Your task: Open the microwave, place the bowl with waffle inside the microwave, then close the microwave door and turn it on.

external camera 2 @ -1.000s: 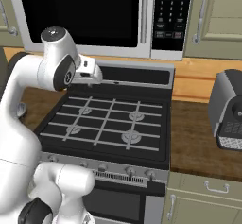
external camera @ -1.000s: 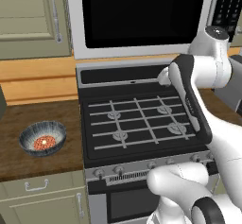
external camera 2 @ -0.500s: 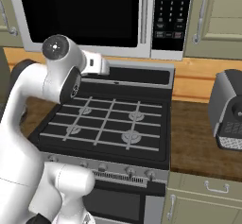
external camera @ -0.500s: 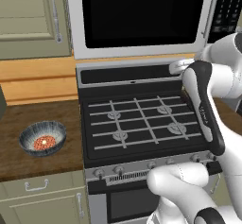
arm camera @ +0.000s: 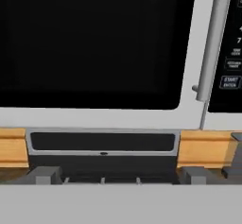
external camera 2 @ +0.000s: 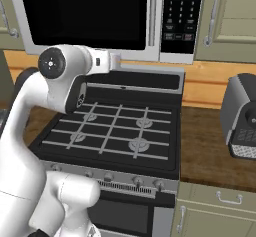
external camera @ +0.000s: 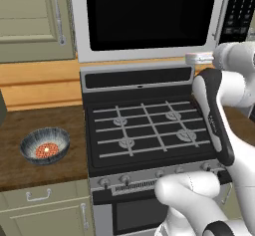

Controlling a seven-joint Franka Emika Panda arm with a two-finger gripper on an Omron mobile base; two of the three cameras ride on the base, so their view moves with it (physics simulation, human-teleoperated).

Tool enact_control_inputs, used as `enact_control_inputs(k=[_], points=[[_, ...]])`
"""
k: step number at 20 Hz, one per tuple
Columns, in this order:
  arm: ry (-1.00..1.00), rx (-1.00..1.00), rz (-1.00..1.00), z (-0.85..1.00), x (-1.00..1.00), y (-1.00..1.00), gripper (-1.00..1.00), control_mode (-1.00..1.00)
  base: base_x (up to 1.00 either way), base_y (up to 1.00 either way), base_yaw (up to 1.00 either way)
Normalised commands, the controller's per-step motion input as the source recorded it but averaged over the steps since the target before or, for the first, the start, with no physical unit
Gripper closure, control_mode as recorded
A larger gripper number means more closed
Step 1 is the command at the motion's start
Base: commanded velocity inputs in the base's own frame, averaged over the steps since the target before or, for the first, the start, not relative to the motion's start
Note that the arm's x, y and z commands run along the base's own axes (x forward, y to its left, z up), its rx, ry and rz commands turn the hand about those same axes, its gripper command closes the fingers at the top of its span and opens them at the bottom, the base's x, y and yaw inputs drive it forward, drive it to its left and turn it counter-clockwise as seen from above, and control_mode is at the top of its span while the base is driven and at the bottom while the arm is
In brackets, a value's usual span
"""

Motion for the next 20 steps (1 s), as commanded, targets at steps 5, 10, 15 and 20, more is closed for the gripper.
enact_control_inputs(k=[5,10,15,20], points=[[-0.13,0.0,-0.02,0.57,-0.19,-0.65,-1.0,-1.0,0.0,0.0,0.0],[-0.21,0.0,0.0,0.36,-0.14,-0.77,-1.0,-1.0,0.0,0.0,0.0],[-0.19,0.0,-0.01,0.46,0.0,-0.35,-1.0,-1.0,0.0,0.0,0.0],[-0.02,0.0,0.0,0.15,0.27,-0.18,-1.0,-1.0,0.0,0.0,0.0]])
